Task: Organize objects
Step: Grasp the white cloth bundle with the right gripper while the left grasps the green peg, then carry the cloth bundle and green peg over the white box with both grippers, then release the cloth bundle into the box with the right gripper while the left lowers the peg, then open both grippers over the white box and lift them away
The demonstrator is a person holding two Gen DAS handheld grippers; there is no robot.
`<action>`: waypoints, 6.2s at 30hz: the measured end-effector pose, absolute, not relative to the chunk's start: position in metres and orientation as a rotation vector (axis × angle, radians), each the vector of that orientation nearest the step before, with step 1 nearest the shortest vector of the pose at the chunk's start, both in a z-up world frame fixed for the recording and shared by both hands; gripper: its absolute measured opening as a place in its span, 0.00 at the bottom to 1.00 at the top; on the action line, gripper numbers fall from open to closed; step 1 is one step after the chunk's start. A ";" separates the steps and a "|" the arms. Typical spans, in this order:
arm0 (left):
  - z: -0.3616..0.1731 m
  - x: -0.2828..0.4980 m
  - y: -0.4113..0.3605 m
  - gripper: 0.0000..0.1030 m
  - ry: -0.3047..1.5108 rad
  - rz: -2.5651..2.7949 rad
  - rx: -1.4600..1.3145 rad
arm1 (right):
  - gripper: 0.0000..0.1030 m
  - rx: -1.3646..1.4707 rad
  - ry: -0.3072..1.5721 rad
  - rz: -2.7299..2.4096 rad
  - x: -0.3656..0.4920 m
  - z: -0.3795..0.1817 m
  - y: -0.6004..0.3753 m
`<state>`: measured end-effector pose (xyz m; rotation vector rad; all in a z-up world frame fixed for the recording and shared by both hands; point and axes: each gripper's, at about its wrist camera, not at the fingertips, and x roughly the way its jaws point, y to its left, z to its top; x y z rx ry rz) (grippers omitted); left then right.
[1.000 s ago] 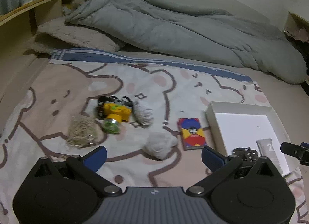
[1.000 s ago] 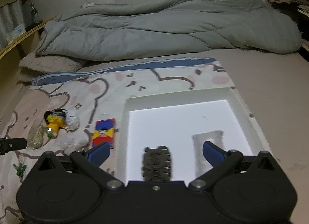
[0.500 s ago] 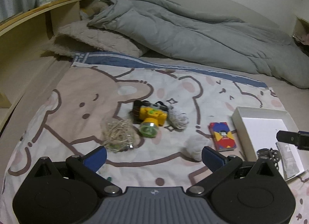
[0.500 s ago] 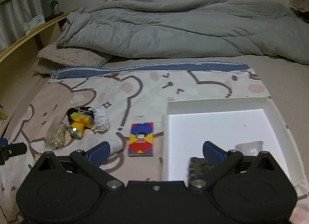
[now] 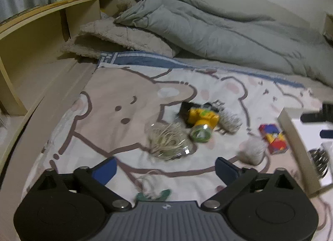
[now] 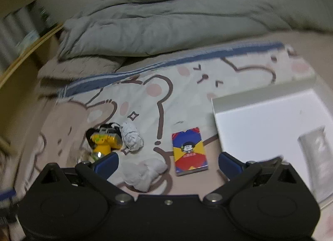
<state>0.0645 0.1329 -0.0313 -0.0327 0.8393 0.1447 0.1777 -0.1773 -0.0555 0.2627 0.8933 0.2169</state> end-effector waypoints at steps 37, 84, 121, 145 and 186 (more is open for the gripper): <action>-0.132 0.086 0.166 0.46 1.121 0.170 -0.160 | 0.28 0.364 1.162 0.199 0.232 -0.155 -0.109; -0.021 0.099 0.036 0.30 0.864 -0.005 -0.116 | 0.28 -0.042 0.828 0.384 0.138 -0.019 -0.181; -0.027 0.132 -0.176 0.30 0.831 -0.304 -0.090 | 0.28 0.038 0.752 0.078 0.141 -0.023 -0.427; -0.122 0.163 -0.288 0.30 1.064 -0.309 -0.067 | 0.29 -0.105 0.878 0.035 0.165 -0.072 -0.449; -0.097 0.157 -0.289 0.39 1.078 -0.309 -0.006 | 0.43 -0.023 0.931 -0.009 0.161 -0.071 -0.463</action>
